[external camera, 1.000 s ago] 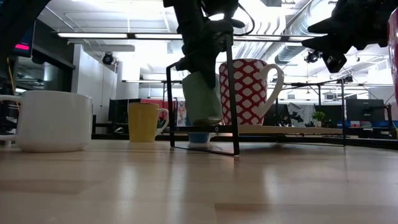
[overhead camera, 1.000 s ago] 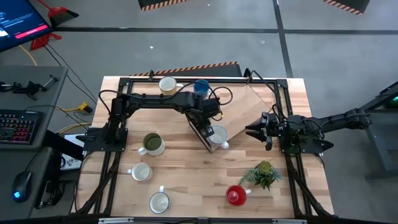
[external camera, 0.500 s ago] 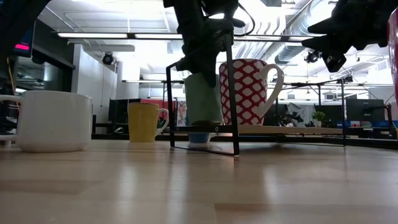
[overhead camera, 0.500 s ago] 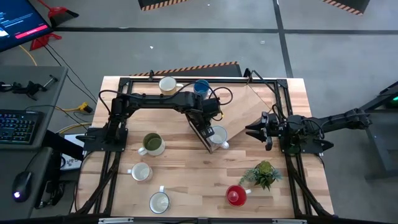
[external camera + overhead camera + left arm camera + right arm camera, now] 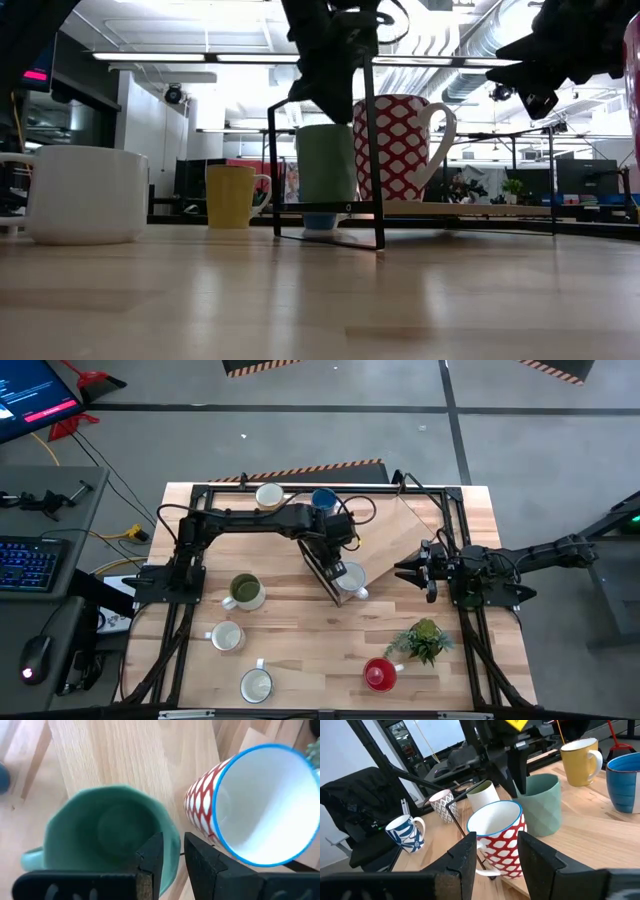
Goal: Place coffee mugs
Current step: Put the blue mug on the shelf
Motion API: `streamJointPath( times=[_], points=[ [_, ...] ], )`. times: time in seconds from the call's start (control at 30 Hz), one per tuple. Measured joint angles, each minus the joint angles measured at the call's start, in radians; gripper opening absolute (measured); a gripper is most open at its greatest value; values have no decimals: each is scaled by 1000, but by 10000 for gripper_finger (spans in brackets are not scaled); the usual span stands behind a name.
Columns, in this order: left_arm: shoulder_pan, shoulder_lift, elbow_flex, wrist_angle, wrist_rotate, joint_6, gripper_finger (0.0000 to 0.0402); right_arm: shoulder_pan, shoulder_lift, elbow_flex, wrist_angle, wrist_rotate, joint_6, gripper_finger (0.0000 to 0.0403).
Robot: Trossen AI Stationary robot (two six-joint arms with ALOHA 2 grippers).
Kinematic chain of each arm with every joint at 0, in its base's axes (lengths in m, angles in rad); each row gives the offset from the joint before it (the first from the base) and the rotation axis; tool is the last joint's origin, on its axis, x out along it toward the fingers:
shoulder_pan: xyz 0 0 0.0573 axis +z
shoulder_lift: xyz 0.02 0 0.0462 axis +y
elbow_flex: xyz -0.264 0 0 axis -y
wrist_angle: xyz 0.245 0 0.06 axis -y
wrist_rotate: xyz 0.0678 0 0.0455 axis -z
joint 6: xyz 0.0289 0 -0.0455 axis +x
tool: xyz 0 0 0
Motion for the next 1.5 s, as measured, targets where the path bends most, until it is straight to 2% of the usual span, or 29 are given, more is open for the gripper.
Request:
streamJointPath(
  times=[0.3, 0.57, 0.67, 0.7, 1.0, 1.33, 1.5],
  points=[
    [0, -1, 129, -108, -12, 25, 68, 0, 0, 0, -10, 0, 0, 124],
    [-5, -2, 291, -376, -27, 238, 68, 0, 0, 0, -10, 0, 0, 124],
    [-8, -3, 306, -510, -46, 331, 68, 0, 0, 0, -10, 0, 0, 124],
    [-8, -3, 298, -499, -51, 352, 68, 0, 0, 0, -10, 0, 0, 124],
    [17, -131, 187, -493, -60, 477, 67, 0, -1, 0, 3, 18, 1, 124],
    [117, -500, -145, -465, -57, 446, 67, 0, 0, 0, 41, 188, -7, 124],
    [165, -686, -335, -372, -57, 426, 67, 0, 0, 0, 90, 272, -7, 124]
  ],
)
